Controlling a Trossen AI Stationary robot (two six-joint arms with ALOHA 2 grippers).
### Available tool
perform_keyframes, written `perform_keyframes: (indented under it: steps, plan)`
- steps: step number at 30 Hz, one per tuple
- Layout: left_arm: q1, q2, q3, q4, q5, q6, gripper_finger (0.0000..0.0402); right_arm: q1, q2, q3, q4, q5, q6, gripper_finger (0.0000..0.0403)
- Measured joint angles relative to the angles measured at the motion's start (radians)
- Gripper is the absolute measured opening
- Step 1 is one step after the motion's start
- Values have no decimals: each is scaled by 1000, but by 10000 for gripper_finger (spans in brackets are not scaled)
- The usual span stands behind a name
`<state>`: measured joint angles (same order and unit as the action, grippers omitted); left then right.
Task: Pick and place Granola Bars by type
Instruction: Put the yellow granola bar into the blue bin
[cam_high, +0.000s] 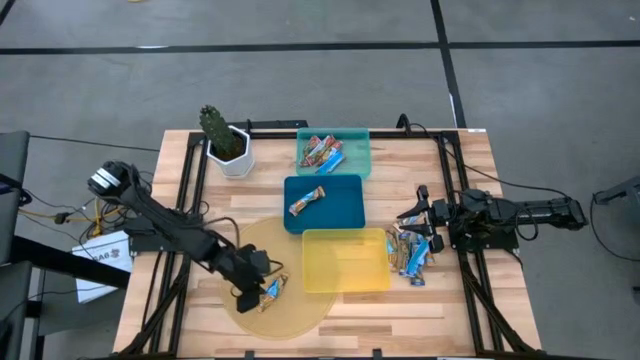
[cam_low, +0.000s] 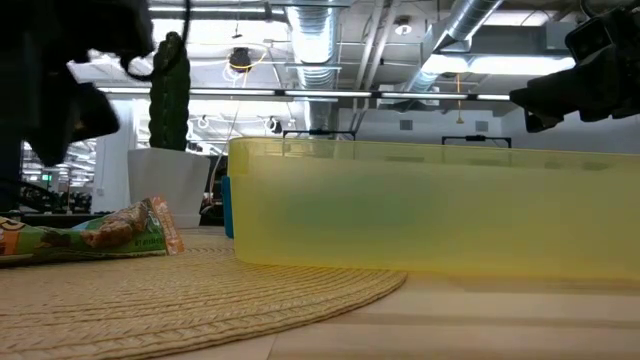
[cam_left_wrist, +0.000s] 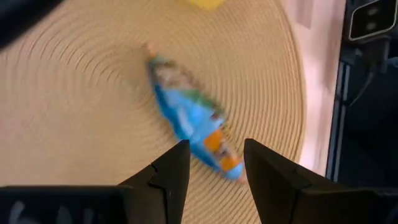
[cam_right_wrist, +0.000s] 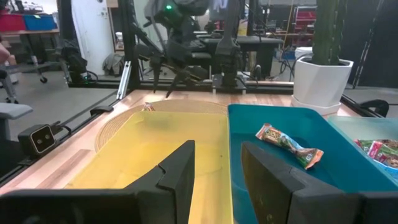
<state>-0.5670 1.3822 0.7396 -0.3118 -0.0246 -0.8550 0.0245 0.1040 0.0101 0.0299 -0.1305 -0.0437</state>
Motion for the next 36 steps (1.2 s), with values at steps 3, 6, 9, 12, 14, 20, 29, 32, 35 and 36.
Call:
perform_keyframes:
  steps: [3, 6, 9, 12, 14, 20, 29, 32, 35, 36]
  plan:
    - [-4, 68, 79, -13, 2, 24, 144, 0, 0, 0, 0, 0, 0, 124]
    - [-4, 141, 140, -28, 19, 30, 144, 0, 0, 0, 0, 0, 0, 124]
    - [-4, 198, 204, -73, 20, 30, 144, 0, 0, 0, 0, 0, 0, 124]
    - [-3, 236, 254, -153, 16, 27, 144, 0, 0, 0, 0, 0, 0, 124]
    - [-1, 256, 280, -208, 4, 24, 144, 0, 0, 0, 0, 0, 0, 124]
    - [1, 308, 311, -237, 31, 30, 165, 0, 0, 0, 0, 0, 0, 124]
    - [21, 308, 308, -256, 67, 59, 240, 0, 0, 0, 0, 0, 0, 124]
    - [28, 308, 304, -264, 56, 61, 248, 0, 0, 0, 0, 0, 0, 124]
    - [38, 308, 304, -276, 30, 60, 249, 0, 0, 0, 0, 0, 0, 124]
    - [42, 310, 304, -283, 21, 59, 249, 0, 0, 0, 0, 0, 0, 124]
